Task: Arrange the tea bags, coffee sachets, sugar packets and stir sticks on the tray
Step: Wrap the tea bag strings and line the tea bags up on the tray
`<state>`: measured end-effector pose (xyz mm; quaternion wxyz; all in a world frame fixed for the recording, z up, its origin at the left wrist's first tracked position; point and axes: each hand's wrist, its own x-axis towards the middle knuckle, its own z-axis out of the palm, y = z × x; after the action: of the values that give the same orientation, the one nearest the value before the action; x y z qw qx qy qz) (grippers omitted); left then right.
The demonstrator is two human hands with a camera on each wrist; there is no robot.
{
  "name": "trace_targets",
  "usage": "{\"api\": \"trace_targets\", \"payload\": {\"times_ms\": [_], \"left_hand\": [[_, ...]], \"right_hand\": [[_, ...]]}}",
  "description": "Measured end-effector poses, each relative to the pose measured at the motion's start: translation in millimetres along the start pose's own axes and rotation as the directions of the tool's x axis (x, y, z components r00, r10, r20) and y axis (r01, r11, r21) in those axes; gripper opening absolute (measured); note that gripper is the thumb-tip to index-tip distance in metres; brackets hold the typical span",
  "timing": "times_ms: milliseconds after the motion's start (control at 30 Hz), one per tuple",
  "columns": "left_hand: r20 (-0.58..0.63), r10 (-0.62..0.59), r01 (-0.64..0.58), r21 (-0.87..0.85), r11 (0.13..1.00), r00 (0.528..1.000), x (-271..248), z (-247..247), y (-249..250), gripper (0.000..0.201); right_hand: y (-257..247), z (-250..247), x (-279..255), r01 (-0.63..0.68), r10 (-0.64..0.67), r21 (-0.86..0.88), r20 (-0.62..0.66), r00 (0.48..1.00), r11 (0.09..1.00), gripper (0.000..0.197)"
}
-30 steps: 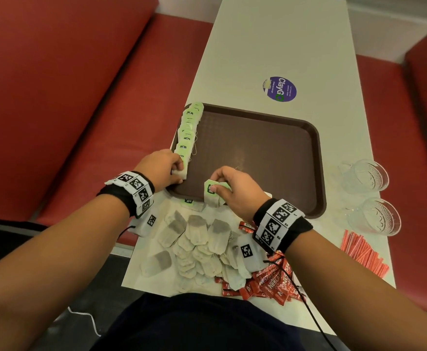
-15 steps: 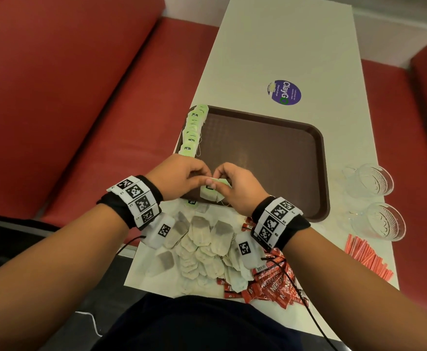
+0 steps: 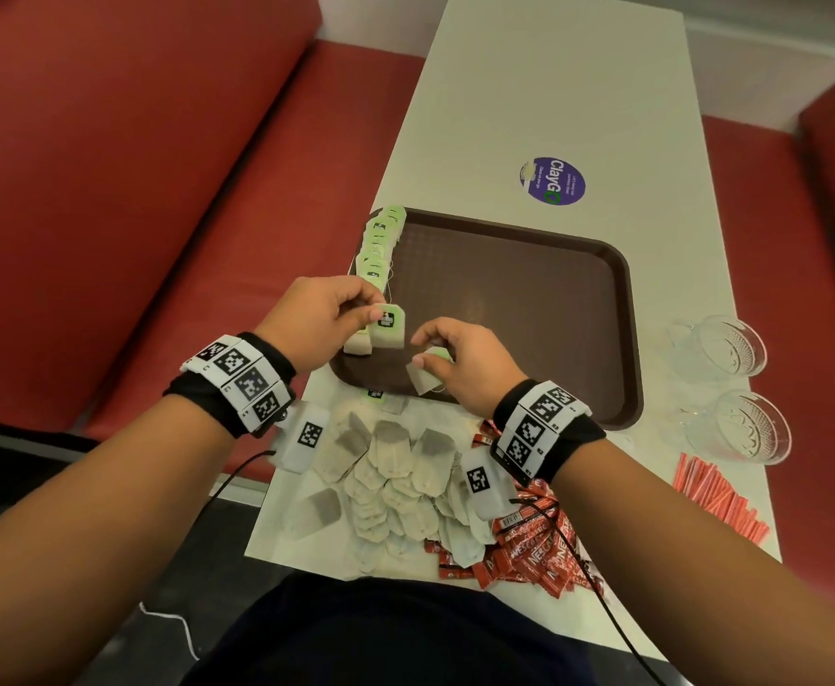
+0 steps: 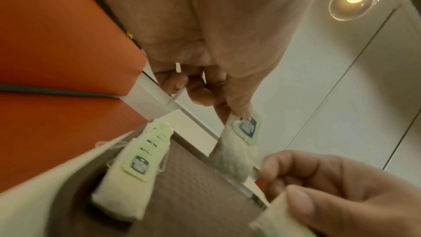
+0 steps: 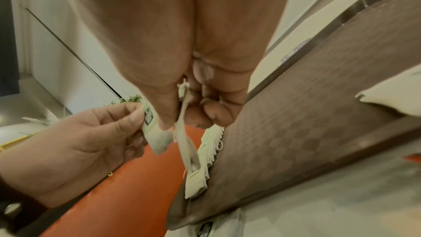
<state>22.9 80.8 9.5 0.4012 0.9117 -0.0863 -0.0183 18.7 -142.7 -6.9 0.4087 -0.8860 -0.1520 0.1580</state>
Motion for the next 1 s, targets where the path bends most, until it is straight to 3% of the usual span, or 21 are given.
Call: {"api": "trace_targets", "payload": {"times_ms": [100,200,367,433,533,700,1000], "left_hand": [[0.141,-0.111,0.087,0.168,0.982,0.984,3.0,0.0,-17.0,0.004],[0.231,-0.246,0.170,0.307,0.937,0.941,5.2,8.4,-32.0,0.006],[0.074,-0.310,0.249,0.434,0.866,0.948,13.0,18.3,-44.0,0.007],[0.048,-0.308,0.255,0.447,0.858,0.950,15.3,19.0,-43.6,0.004],[0.001,-0.246,0.218,0.454,0.864,0.969,16.0,23.3,-41.9,0.020],[0.169,-0.246,0.117,0.545,0.830,0.955,11.3,35.8,-38.0,0.034],[0.166,-0.209,0.092,0.528,0.844,0.964,11.3,22.6,-44.1,0.031]], "right_hand": [[1.2,-4.4,-5.9,-0.125,0.120,0.189,0.037,0.992,0.974,0.015],[2.5,-6.5,-9.2,-0.159,0.155,0.211,0.035,0.987,0.964,0.017],[6.9,-5.9,-7.4,-0.110,0.106,0.156,0.034,0.994,0.982,0.017],[8.1,-5.8,-6.9,-0.110,0.106,0.128,0.038,0.994,0.986,0.013],[6.1,-6.2,-7.0,-0.116,0.112,0.106,0.042,0.993,0.988,0.008],[4.4,-4.6,-7.1,-0.114,0.110,0.121,0.039,0.993,0.986,0.007],[7.9,0.6,-4.7,-0.093,0.089,0.116,0.040,0.995,0.989,0.012]]}}
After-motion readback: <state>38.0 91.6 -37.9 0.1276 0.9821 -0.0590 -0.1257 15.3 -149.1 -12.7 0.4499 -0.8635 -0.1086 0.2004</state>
